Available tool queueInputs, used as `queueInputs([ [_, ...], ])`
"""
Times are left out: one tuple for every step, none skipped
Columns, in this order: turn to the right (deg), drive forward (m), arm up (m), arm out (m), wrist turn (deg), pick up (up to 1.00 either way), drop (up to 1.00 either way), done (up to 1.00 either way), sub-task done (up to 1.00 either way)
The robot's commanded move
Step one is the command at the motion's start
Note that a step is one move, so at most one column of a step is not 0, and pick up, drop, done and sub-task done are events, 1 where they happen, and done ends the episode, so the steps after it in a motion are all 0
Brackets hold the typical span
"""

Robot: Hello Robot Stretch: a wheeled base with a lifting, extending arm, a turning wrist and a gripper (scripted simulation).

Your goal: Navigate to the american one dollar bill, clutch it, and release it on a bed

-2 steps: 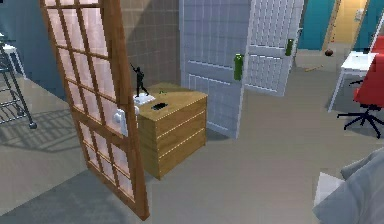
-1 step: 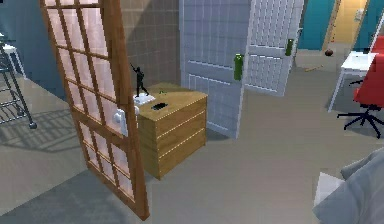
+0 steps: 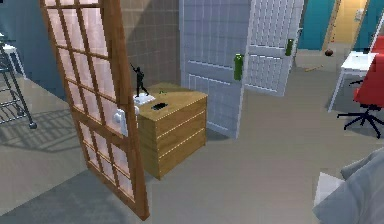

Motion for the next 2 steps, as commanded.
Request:
queueInputs([
  [0.0, 0.0, 0.04, 0.0, 0.0, 0.0, 0.0, 0.0, 0.0],
  [0.0, 0.0, 0.0, -0.08, 0.0, 0.0, 0.0, 0.0, 0.0],
])
